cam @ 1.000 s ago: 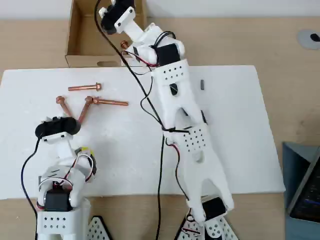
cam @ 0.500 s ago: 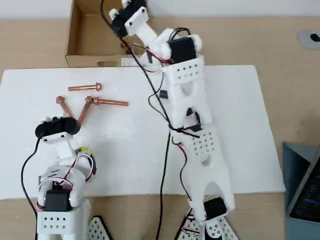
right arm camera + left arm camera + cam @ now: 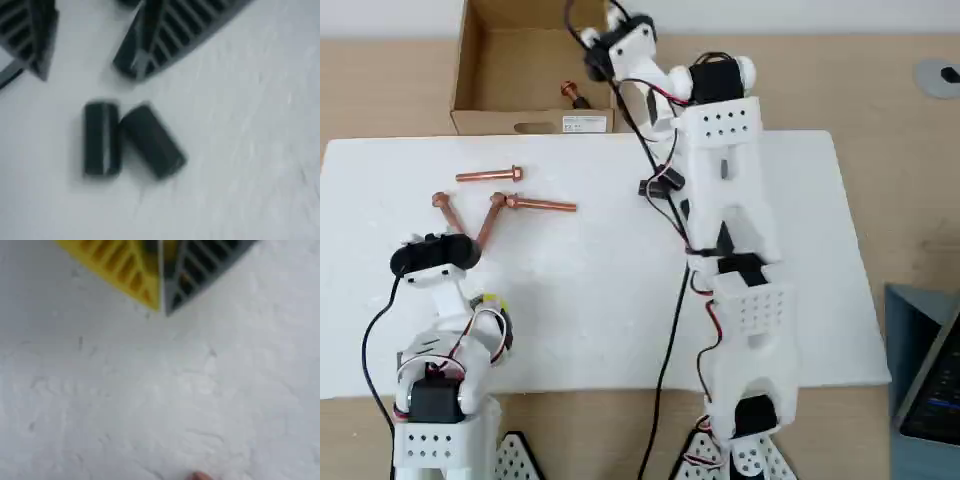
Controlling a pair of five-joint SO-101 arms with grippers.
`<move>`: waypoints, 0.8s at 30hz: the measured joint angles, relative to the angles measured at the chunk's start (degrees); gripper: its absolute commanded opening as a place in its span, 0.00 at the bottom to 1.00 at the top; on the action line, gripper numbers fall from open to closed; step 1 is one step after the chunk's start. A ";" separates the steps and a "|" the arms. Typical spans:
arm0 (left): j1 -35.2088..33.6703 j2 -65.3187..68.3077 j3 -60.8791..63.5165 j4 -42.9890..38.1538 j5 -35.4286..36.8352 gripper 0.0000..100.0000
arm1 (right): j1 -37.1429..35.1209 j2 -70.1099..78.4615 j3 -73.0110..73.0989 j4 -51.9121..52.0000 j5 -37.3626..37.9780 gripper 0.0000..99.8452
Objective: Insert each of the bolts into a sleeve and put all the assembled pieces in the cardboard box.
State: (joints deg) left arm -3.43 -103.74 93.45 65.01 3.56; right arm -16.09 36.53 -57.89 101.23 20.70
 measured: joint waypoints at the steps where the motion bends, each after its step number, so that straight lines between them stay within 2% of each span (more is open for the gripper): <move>1: 0.00 0.00 0.00 0.00 0.00 0.00 | 0.53 0.00 1.49 0.00 0.00 0.14; 4: 0.00 0.00 0.00 0.00 0.00 0.00 | 1.67 0.00 3.43 0.00 0.35 0.14; 9: 0.00 0.00 0.00 0.00 0.00 0.00 | 2.20 2.81 3.87 0.00 5.71 0.14; 24: 0.00 0.00 0.00 0.00 0.00 0.00 | 2.29 12.31 3.87 -4.75 8.70 0.14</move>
State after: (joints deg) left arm -3.43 -103.74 93.45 65.01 3.56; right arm -13.80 48.84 -54.02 96.48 29.41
